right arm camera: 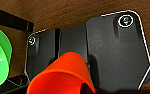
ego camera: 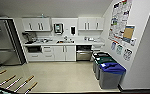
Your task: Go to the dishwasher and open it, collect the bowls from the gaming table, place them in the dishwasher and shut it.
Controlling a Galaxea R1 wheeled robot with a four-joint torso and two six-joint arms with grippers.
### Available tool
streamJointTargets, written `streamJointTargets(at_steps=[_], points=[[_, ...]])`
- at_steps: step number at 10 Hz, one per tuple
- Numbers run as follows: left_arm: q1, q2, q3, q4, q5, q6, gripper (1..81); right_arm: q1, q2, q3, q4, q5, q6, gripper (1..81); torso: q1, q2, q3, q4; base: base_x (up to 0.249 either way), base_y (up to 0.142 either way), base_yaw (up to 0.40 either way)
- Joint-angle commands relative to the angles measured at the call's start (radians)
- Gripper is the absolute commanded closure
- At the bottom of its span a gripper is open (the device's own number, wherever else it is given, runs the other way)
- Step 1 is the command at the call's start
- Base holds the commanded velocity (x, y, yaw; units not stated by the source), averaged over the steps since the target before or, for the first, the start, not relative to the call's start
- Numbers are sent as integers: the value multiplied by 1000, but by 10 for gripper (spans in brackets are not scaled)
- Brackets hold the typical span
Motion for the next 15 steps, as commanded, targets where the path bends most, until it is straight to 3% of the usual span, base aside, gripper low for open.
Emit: streamJointTargets(at_steps=[1, 15], points=[[-59, -4, 3, -3, 49, 5, 811, 52, 4, 4, -12, -36, -3, 811, 0, 0, 0, 0, 176, 0, 0], [-59, -6, 3, -7, 47, 5, 811, 55, 3, 1, -12, -36, -3, 811, 0, 0, 0, 0, 177, 0, 0]])
